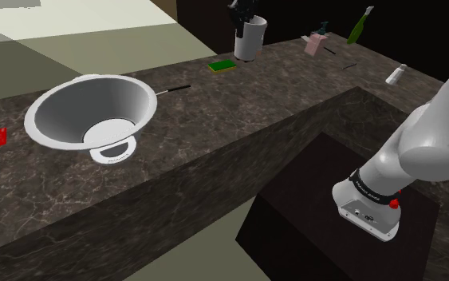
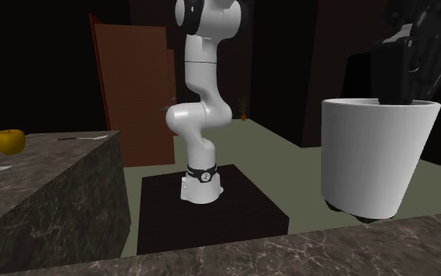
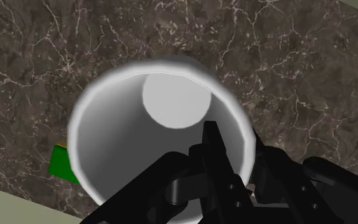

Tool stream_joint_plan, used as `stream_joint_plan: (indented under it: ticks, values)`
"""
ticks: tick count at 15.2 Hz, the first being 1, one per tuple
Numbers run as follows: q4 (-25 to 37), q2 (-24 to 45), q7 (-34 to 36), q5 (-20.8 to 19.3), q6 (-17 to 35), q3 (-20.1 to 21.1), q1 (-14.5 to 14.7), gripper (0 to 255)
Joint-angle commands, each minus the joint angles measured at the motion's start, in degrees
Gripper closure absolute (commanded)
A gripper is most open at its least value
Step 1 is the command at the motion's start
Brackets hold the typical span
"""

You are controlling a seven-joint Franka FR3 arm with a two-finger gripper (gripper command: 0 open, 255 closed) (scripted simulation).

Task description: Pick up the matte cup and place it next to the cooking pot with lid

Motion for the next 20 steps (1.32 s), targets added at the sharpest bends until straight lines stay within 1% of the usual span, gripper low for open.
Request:
stream_joint_plan:
  ticks: [1, 9, 14, 19, 20]
  values:
    - [0.5, 0.3, 2.6, 0.0, -0.3, 1.1, 1.4, 255]
    - [3.0, 2.2, 13.1, -0.2, -1.9, 5.9, 7.3, 255]
    - [7.1, 5.4, 19.8, -0.9, -3.4, 8.7, 11.3, 255]
    - [13.4, 10.1, 26.2, -2.1, -5.7, 11.0, 15.8, 255]
    - [12.4, 9.9, 26.2, -2.1, -4.8, 11.0, 15.8, 255]
